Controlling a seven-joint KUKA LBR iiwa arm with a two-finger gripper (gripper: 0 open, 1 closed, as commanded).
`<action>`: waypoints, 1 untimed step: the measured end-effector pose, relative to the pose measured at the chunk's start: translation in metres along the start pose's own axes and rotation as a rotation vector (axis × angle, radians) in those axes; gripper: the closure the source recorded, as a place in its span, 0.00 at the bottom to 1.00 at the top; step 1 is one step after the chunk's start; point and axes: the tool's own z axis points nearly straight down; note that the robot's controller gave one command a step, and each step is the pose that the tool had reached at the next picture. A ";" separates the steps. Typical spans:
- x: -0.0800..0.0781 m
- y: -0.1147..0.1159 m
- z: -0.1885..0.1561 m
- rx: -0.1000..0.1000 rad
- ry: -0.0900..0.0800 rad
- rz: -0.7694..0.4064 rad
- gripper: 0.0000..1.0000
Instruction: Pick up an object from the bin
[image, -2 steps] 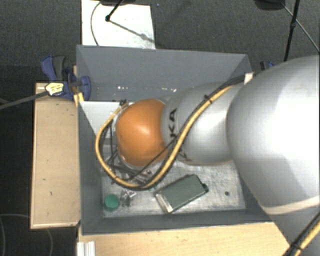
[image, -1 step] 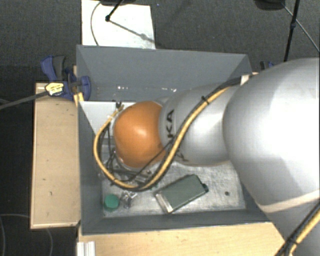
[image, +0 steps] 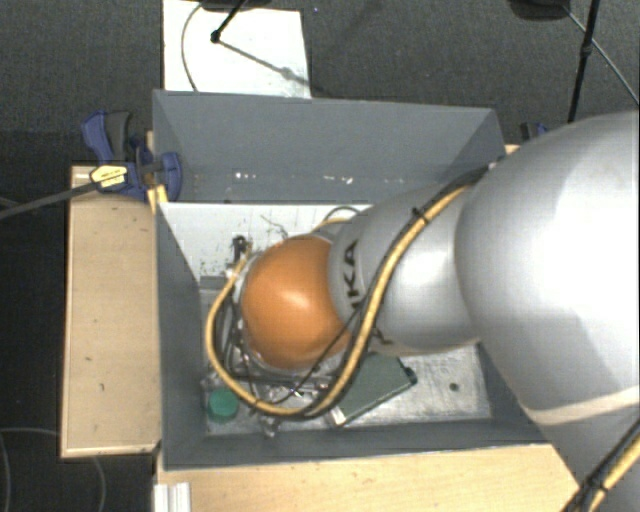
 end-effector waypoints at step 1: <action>0.004 -0.007 0.001 -0.003 -0.002 -0.646 1.00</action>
Offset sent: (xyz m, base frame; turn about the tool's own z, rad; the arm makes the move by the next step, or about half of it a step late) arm 0.0000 0.0000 0.0000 0.0000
